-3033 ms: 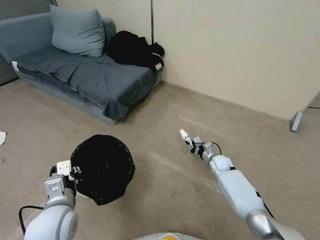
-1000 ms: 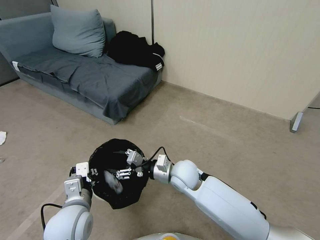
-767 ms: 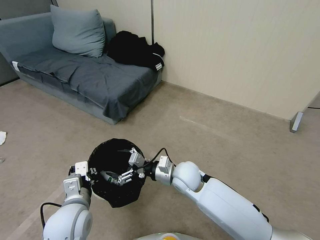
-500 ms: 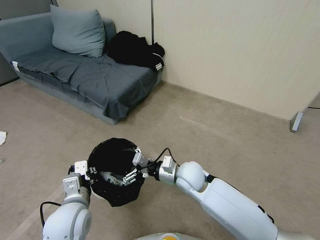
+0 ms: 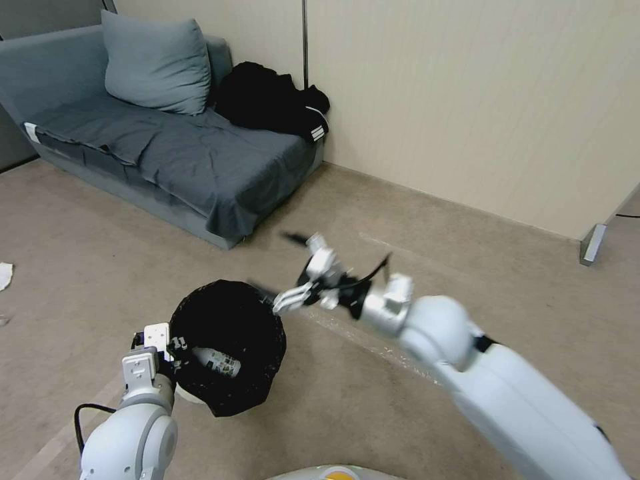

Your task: Pick up the trash bin, then pick up the garbage from the floor and place it into the trash bin.

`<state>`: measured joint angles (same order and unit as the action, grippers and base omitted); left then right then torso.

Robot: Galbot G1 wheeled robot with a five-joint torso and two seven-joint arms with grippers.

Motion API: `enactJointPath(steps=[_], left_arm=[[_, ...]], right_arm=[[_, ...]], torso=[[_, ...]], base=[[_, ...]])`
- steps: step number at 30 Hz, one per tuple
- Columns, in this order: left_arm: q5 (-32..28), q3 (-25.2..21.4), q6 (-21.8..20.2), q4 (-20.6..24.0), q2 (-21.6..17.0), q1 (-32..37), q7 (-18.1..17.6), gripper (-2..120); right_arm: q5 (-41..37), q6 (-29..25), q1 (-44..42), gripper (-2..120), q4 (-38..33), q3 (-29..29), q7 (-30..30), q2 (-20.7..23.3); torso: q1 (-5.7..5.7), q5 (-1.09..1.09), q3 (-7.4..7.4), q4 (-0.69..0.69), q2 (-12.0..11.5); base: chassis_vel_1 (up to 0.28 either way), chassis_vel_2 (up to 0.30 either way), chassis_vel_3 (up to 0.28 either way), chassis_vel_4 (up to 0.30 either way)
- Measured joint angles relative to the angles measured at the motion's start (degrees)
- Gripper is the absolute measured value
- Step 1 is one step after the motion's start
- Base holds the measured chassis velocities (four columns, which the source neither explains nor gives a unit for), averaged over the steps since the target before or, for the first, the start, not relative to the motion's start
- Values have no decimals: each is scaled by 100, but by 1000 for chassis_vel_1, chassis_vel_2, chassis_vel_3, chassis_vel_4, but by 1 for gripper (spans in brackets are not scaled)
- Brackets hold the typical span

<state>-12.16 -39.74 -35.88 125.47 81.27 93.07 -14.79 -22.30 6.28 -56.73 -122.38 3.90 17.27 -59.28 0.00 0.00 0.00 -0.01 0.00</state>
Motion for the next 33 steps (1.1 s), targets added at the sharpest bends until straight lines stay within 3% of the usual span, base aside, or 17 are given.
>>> enactJointPath(steps=[5,14,23,33], left_arm=[[25,-22,128,0,-31,16,119,1],[-67,-83,161,99,-78,85,128,1],[-130,-89,169,220,-72,142,126,1],[-131,-90,169,324,-42,170,124,1]], right_arm=[[266,0,-971,100,-370,699,-518,-155],[1019,-440,-2293,100,-271,940,-1214,-1408],[1287,-913,-2624,100,93,996,-1302,-1588],[1336,-1017,-2676,100,165,1055,-1290,-1622]], torso=[[0,0,0,1,0],[0,-1,0,1,0],[0,-1,0,1,0],[0,0,0,0,0]], base=[[0,0,0,0],[0,0,0,0],[0,0,0,0],[0,0,0,0]])
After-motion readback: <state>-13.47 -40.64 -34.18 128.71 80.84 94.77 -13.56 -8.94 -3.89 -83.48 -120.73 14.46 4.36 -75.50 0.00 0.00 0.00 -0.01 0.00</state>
